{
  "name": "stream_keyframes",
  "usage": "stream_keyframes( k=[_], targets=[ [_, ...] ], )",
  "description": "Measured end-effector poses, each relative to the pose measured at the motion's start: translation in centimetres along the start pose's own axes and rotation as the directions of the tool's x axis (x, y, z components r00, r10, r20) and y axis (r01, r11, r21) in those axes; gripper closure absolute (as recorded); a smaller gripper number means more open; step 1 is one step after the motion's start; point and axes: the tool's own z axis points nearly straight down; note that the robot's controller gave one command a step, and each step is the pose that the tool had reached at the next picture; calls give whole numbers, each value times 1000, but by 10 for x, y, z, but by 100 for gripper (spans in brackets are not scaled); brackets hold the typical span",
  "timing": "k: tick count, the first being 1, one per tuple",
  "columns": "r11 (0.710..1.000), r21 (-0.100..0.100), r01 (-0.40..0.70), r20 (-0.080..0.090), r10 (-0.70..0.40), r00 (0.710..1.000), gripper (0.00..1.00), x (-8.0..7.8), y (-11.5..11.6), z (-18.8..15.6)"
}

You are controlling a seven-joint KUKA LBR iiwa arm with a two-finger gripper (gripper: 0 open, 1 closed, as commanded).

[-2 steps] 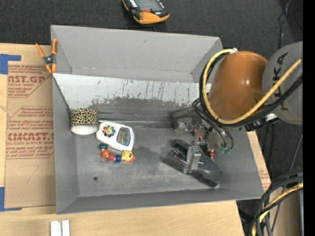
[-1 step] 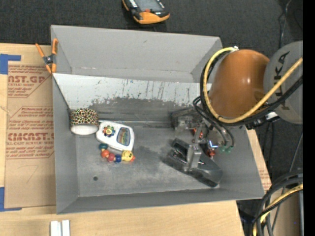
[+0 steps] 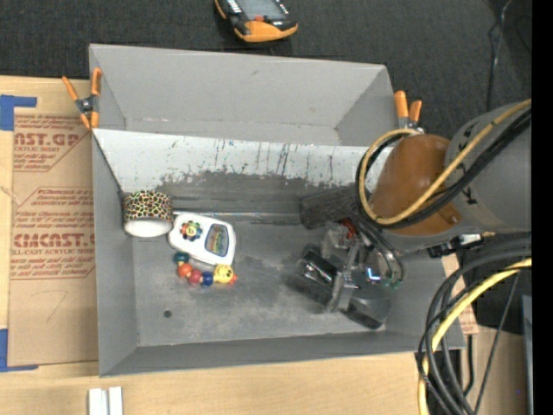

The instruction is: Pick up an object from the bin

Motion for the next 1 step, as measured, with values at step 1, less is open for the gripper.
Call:
stream_keyframes(
  k=[1],
  targets=[
    [996, 1, 85, 8, -85, 996, 0, -37, -29, -70]
  ],
)
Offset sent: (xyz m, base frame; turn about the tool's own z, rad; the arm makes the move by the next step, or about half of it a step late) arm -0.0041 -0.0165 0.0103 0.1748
